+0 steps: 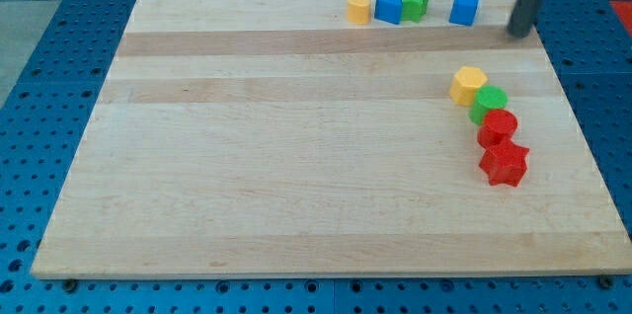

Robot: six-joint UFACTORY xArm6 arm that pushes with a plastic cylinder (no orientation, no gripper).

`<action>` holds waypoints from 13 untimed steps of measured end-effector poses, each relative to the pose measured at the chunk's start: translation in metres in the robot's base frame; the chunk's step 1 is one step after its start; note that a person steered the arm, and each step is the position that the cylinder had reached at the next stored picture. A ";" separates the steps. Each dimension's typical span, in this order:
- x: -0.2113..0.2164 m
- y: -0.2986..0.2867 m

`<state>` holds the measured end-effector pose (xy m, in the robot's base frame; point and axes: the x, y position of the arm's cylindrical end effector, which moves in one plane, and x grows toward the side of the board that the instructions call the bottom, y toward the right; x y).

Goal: Push the blue cube close to the green star

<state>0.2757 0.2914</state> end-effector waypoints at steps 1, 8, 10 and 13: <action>-0.017 0.003; -0.026 -0.066; -0.026 -0.078; -0.078 -0.069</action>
<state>0.1978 0.2223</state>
